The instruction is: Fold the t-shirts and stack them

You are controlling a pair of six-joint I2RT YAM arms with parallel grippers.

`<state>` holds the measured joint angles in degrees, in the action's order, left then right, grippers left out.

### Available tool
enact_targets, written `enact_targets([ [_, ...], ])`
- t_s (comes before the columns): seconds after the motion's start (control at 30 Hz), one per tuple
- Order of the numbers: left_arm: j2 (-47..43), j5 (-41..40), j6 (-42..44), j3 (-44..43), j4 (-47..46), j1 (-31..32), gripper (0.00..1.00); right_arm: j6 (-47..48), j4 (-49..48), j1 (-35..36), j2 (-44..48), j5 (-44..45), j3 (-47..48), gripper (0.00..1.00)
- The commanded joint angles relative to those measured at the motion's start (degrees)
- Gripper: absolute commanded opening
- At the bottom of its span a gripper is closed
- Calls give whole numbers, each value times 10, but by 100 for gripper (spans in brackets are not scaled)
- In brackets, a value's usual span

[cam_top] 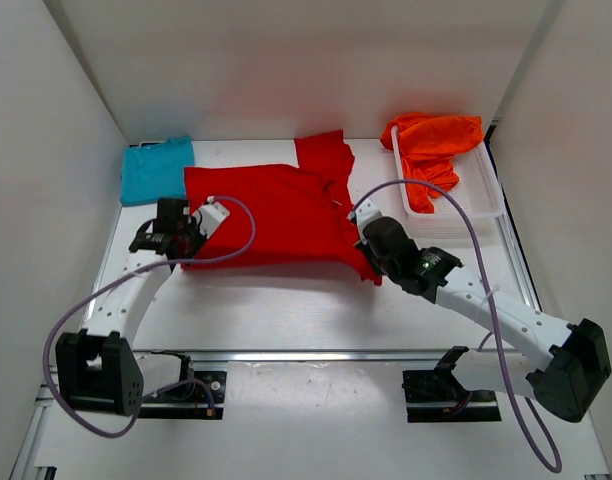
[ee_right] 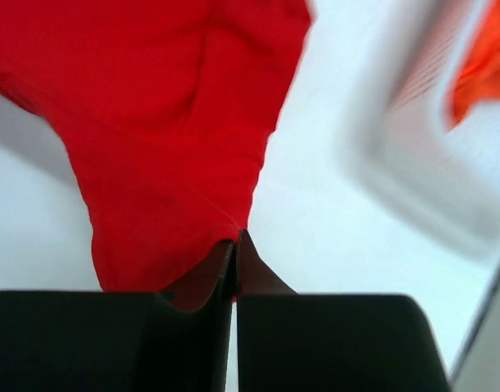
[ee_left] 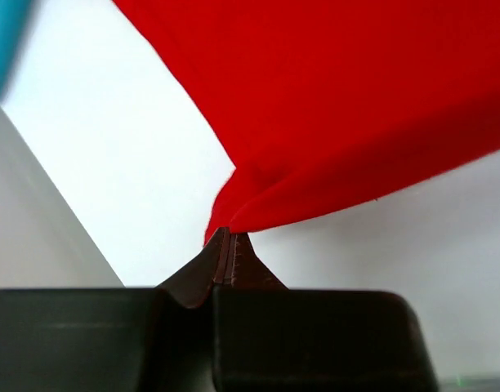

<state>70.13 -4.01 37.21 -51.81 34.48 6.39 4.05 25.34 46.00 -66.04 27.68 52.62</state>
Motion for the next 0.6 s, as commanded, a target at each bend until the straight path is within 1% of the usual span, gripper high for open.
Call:
enact_targets([
  [0.0, -77, -2, 35, 61, 71, -1, 0, -108, 93, 14, 29, -66, -26, 0],
  [0.1, -113, -26, 35, 118, 92, 20, 0, -128, 90, 13, 34, -140, -65, 0],
  [0.17, -130, -21, 31, 137, 117, 20, 0, -141, 87, 19, 35, -179, -85, 0],
  [0.23, -135, -16, 35, 151, 138, 14, 0, -144, 85, 24, 30, -195, -89, 0],
  [0.3, -147, -15, 44, 157, 154, -9, 0, -131, 91, 32, 24, -214, -95, 0],
  [0.37, -156, -24, 56, 170, 153, -16, 0, -111, 84, 36, 20, -248, -97, 0],
  [0.43, -163, -47, 64, 194, 140, -8, 0, -96, 76, 22, 13, -269, -103, 0],
  [0.47, -166, -56, 66, 203, 133, -6, 0, -95, 75, 14, 3, -300, -102, 1],
  [0.57, -166, -65, 84, 218, 127, 1, 0, -87, 95, 2, -18, -310, -93, 6],
])
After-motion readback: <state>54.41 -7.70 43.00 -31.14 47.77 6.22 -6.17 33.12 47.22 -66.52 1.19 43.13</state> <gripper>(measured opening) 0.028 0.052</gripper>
